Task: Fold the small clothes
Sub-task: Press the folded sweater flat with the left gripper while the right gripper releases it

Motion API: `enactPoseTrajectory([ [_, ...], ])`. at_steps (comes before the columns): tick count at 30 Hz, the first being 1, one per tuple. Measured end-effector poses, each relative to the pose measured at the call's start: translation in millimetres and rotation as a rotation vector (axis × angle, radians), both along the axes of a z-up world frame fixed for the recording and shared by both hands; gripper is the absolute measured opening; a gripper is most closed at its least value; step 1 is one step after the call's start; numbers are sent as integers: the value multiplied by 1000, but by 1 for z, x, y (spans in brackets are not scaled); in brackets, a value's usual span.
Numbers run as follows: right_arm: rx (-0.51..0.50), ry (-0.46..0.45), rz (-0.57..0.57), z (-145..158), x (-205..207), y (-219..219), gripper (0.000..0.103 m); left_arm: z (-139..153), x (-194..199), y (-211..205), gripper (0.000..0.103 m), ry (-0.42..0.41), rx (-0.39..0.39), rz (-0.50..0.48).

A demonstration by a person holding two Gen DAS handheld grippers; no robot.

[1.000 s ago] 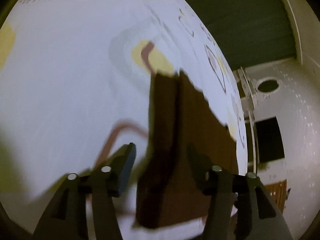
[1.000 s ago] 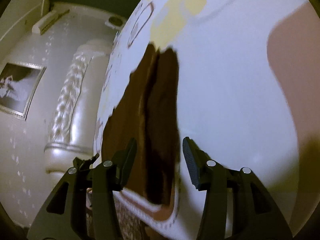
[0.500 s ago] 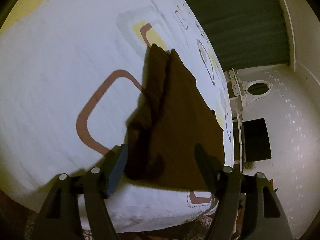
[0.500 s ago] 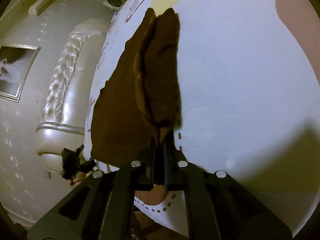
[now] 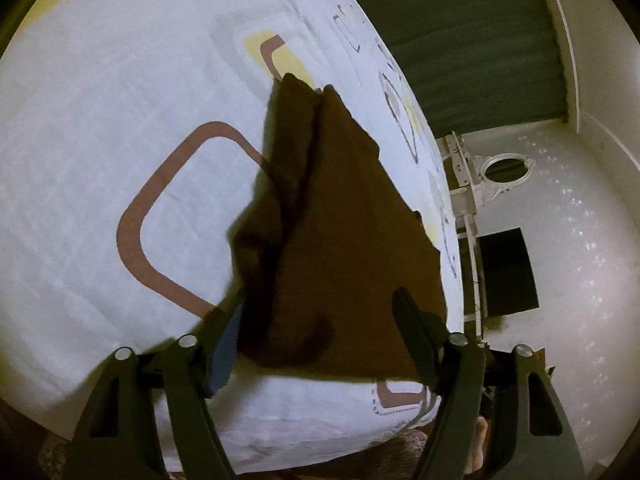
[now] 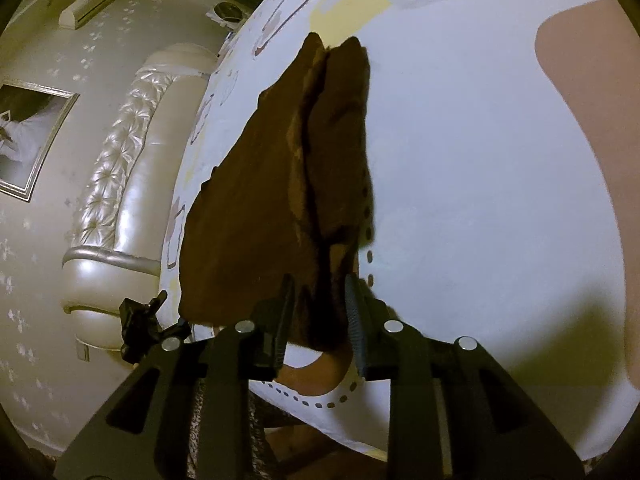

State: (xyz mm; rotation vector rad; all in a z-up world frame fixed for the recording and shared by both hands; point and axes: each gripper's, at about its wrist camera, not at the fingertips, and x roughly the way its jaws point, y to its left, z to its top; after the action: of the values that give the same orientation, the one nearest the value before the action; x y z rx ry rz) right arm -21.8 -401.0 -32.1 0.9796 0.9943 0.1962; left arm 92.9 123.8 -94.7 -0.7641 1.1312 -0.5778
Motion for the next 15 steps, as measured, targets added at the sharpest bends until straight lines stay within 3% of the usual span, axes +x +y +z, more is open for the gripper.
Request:
enactPoseTrajectory([
  [2, 9, 3, -13, -1, -2, 3, 28, -2, 0, -1, 53, 15, 18, 2],
  [4, 16, 0, -23, -1, -4, 4, 31, -7, -1, 2, 27, 39, 55, 9],
  [6, 5, -3, -27, 2, -5, 6, 33, -14, 0, 4, 12, 69, 100, 26],
  [11, -44, -33, -66, 24, -9, 4, 34, -21, 0, 12, 11, 95, 46, 45],
  [14, -74, -66, -74, 45, -7, 9, 42, -16, -3, 10, 16, 77, 64, 36],
  [15, -83, -75, -69, 51, -4, 13, 46, -14, -4, 11, 24, 75, 56, 40],
])
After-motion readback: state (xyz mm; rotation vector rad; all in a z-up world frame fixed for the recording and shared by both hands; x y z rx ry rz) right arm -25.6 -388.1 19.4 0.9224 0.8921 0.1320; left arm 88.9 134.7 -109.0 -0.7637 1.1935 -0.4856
